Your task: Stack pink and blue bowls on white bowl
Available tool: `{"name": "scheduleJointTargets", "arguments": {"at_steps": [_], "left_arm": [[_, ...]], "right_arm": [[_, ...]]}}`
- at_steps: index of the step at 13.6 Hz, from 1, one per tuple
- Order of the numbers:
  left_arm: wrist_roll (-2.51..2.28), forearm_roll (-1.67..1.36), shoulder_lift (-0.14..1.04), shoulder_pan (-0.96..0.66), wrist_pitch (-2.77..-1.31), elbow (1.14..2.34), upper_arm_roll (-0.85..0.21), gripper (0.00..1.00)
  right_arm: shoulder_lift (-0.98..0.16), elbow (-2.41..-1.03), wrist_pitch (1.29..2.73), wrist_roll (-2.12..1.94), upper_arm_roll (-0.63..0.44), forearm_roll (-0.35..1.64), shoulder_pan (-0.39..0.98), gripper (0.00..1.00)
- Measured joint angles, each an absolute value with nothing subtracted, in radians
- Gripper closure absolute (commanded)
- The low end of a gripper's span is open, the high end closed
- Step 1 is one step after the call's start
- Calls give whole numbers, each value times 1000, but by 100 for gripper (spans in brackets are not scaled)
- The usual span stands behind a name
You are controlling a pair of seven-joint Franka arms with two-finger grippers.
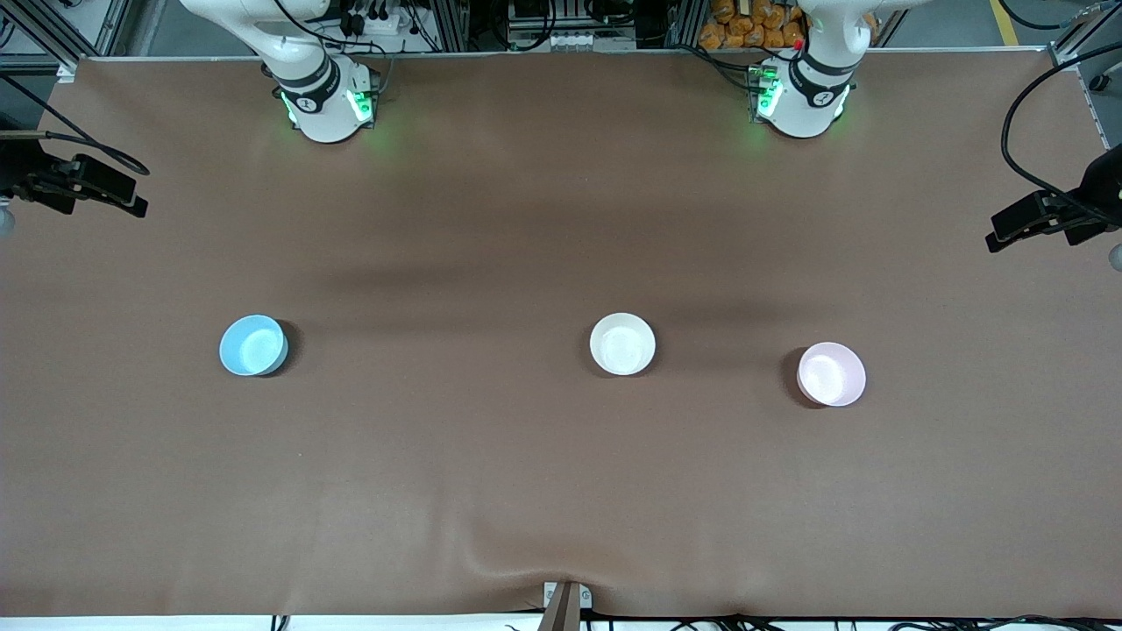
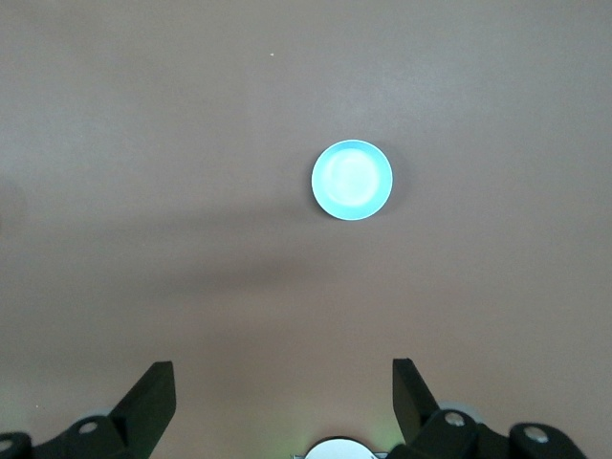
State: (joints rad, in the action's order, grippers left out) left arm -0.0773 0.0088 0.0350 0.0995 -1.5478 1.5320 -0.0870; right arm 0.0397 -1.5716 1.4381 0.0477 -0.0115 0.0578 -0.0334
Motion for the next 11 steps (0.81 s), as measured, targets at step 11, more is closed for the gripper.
{"name": "scheduleJointTargets", "arguments": {"at_steps": [11], "left_arm": [[-77, 53, 37, 95, -1545, 1531, -89, 0]], "right_arm": [[40, -1592, 1435, 47, -11, 58, -33, 0]]}}
